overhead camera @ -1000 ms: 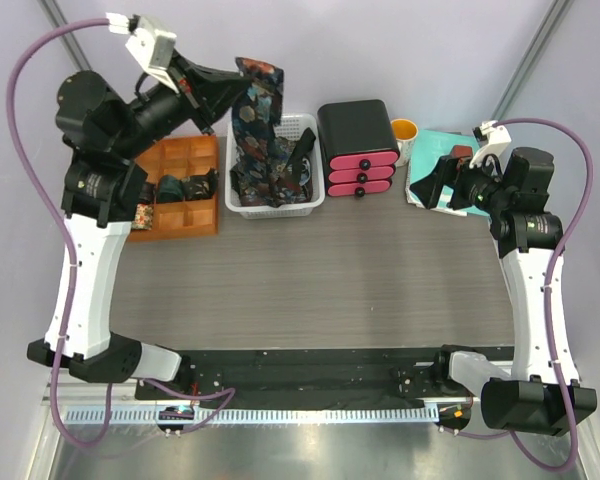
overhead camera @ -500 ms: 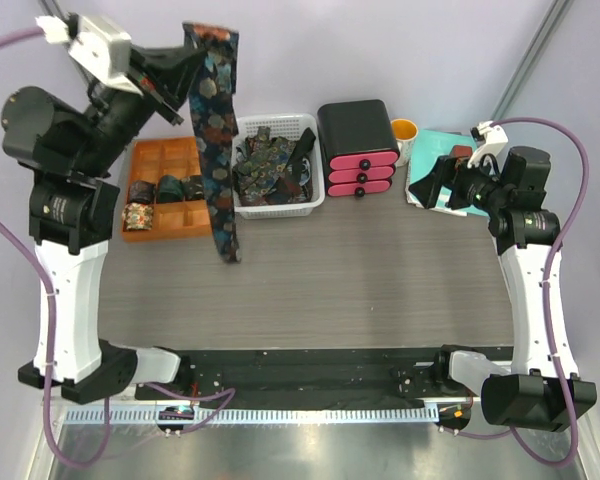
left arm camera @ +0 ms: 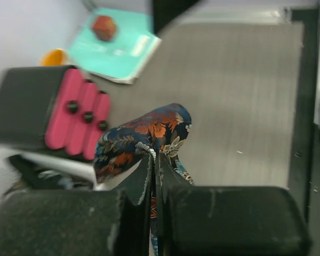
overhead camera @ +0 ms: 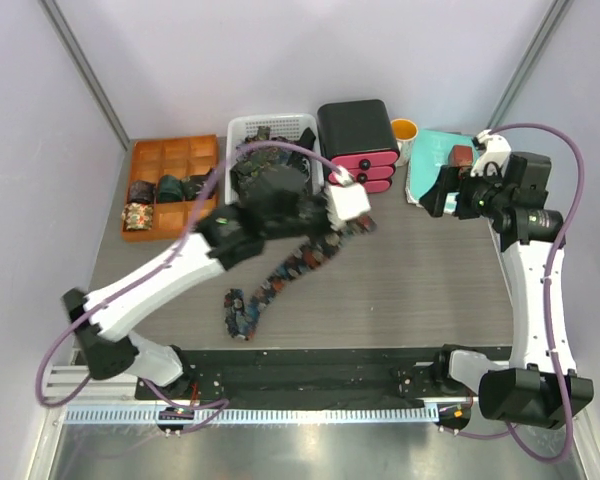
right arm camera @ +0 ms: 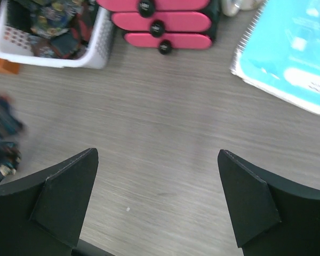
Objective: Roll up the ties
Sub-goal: Place the tie at the center of the board, then flatten out the tie at the center of the board.
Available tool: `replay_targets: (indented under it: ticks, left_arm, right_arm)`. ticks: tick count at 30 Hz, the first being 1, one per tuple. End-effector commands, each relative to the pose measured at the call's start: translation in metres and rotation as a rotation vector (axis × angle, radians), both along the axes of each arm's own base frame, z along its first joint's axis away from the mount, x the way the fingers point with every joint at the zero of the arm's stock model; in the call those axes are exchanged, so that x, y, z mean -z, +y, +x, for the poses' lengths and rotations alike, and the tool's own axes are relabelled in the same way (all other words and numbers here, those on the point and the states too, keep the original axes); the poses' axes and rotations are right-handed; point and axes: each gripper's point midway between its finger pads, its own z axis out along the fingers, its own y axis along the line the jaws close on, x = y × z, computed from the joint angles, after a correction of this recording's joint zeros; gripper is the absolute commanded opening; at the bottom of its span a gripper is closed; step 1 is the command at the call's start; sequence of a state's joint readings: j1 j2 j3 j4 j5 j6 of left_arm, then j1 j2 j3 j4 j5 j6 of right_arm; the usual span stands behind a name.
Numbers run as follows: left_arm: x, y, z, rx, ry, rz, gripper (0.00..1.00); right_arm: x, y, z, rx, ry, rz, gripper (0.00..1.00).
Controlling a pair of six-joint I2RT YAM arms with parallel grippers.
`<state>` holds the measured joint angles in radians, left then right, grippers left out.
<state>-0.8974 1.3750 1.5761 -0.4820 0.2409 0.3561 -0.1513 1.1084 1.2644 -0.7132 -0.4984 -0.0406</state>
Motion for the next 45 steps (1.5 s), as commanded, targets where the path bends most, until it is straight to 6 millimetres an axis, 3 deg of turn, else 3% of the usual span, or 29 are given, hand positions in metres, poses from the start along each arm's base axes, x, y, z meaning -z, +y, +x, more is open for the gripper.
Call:
replay_targets:
  ticks: [1, 2, 3, 4, 5, 6, 7, 8, 9, 11, 12, 13, 14, 15, 16, 17, 20, 26, 31, 39, 42, 45]
  left_arm:
    - [0.048, -0.057, -0.012, -0.018, 0.024, 0.061, 0.00]
    - [0.074, -0.072, -0.006, -0.030, 0.052, 0.100, 0.15]
    - [0.080, -0.079, -0.003, -0.040, 0.078, 0.097, 0.33]
    - [0.088, -0.080, -0.001, -0.055, 0.131, 0.109, 0.83]
    - [0.095, -0.084, -0.007, -0.009, 0.181, 0.120, 0.98]
    - [0.087, -0.072, 0.002, -0.002, 0.220, 0.108, 1.00]
    - [0.094, -0.057, -0.003, 0.025, 0.281, 0.139, 1.00]
    - [0.078, -0.044, -0.023, 0.152, 0.327, 0.102, 1.00]
    - [0.088, -0.013, -0.007, 0.137, 0.369, 0.119, 1.00]
    - [0.110, 0.038, -0.028, 0.279, 0.391, 0.243, 1.00]
    - [0.119, 0.073, -0.022, 0.245, 0.382, 0.281, 1.00]
    - [0.137, 0.102, -0.038, 0.253, 0.447, 0.362, 1.00]
    - [0.158, 0.123, -0.043, 0.321, 0.387, 0.447, 1.00]
    - [0.165, 0.149, -0.042, 0.287, 0.370, 0.508, 1.00]
    - [0.179, 0.167, -0.054, 0.299, 0.407, 0.577, 1.00]
    - [0.198, 0.185, -0.057, 0.326, 0.400, 0.646, 0.99]
    - [0.225, 0.214, -0.065, 0.343, 0.407, 0.736, 0.99]
    - [0.261, 0.223, -0.051, 0.418, 0.273, 0.822, 1.00]
    - [0.281, 0.218, -0.022, 0.427, 0.222, 0.863, 0.95]
    - [0.318, 0.220, -0.019, 0.541, 0.217, 0.927, 0.92]
    - [0.326, 0.223, -0.021, 0.561, 0.231, 0.944, 0.85]
    - [0.333, 0.226, -0.024, 0.570, 0.247, 0.952, 0.71]
  right_arm:
    - [-0.010, -0.040, 0.003, 0.081, -0.003, -0.089, 1.00]
    - [-0.009, -0.056, 0.002, 0.110, 0.004, -0.095, 1.00]
    - [-0.001, -0.064, 0.002, 0.096, 0.033, -0.112, 1.00]
    - [-0.005, -0.065, 0.001, 0.066, 0.026, -0.111, 1.00]
    - [-0.003, -0.075, 0.001, 0.073, 0.036, -0.121, 1.00]
    - [0.011, -0.077, -0.002, 0.014, 0.084, -0.152, 1.00]
    - [0.012, -0.078, -0.004, -0.018, 0.090, -0.170, 1.00]
    - [0.016, -0.075, -0.007, -0.067, 0.100, -0.173, 0.99]
    - [0.025, -0.069, -0.019, -0.125, 0.143, -0.178, 0.98]
    - [0.034, -0.059, -0.031, -0.294, 0.113, -0.246, 0.98]
    - [0.043, -0.049, -0.043, -0.360, 0.143, -0.252, 0.98]
    - [0.055, -0.044, -0.051, -0.437, 0.147, -0.297, 0.98]
    - [0.064, -0.034, -0.058, -0.493, 0.170, -0.313, 0.98]
    - [0.076, -0.031, -0.066, -0.532, 0.217, -0.354, 0.97]
    - [0.096, -0.008, -0.078, -0.642, 0.260, -0.369, 0.96]
    - [0.106, -0.001, -0.086, -0.703, 0.270, -0.404, 0.95]
    - [0.136, 0.011, -0.104, -0.835, 0.296, -0.517, 0.92]
    - [0.175, 0.005, -0.125, -0.998, 0.349, -0.651, 0.89]
    - [0.200, 0.008, -0.127, -1.056, 0.345, -0.710, 0.85]
    - [0.230, 0.005, -0.145, -1.147, 0.335, -0.812, 0.79]
    - [0.239, 0.005, -0.146, -1.159, 0.315, -0.851, 0.69]
    - [0.243, 0.007, -0.139, -1.135, 0.292, -0.869, 0.56]
